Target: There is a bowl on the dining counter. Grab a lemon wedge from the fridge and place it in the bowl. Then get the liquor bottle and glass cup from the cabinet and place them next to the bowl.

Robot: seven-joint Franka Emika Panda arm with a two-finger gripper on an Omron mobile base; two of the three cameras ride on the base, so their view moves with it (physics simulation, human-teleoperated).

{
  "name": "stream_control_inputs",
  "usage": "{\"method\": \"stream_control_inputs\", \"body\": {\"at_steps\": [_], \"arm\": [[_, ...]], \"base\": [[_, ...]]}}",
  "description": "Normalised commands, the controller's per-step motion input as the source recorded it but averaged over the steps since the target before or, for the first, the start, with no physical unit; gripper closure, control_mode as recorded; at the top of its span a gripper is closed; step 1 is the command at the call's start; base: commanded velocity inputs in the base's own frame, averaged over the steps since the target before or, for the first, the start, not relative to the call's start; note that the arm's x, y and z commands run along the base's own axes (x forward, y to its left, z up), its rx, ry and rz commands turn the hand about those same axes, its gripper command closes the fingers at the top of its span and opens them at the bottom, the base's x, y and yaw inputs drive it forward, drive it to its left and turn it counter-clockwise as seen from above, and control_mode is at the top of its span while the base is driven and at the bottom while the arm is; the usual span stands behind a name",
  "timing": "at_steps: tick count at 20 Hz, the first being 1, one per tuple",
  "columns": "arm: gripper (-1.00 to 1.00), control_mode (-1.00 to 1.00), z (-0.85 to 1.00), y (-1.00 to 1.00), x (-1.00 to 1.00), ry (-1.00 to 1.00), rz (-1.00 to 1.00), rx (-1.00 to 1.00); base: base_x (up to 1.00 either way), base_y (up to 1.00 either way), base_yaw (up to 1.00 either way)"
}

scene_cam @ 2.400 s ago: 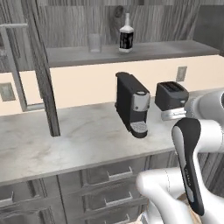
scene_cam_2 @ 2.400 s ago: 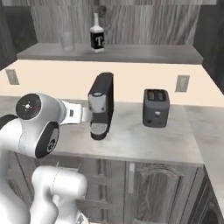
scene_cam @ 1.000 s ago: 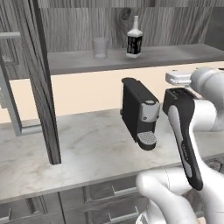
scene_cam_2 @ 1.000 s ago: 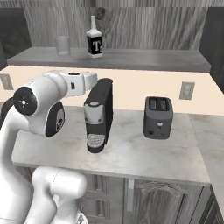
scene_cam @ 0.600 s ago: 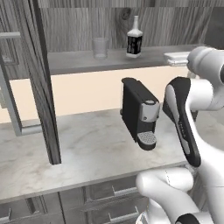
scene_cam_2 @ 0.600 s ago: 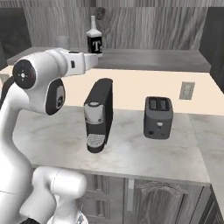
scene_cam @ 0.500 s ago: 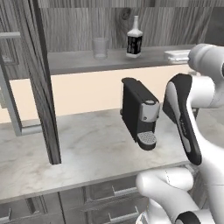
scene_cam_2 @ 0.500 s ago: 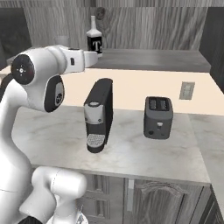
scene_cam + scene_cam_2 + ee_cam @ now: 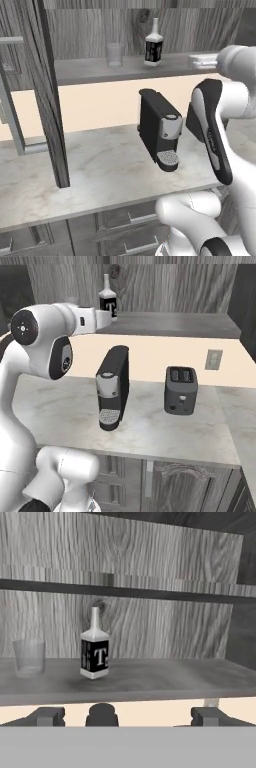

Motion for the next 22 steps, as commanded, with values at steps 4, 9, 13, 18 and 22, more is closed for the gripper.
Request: {"method": "stream_control_inputs", "body": {"at_steps": [4,9,13,18,22], "arm": [[-1.00,-1.00,0.00,0.00,0.43,0.00,0.00,0.02],[-1.00,-1.00,0.01,0.17,0.47,0.00,-0.02,0.02],[-1.00,-1.00,0.11,0.31,0.39,-0.01,-0.03,0.00],[-1.00,-1.00,0.13,0.36,0.48,0.00,-0.02,0.00],[-1.00,-1.00,0.07,0.36,0.58,0.00,-0.02,0.00]], "base": [[0.00,0.00,0.00],[0.00,0.00,0.00],[0.00,0.00,0.00],[0.00,0.00,0.00],[0.00,0.00,0.00]]}}
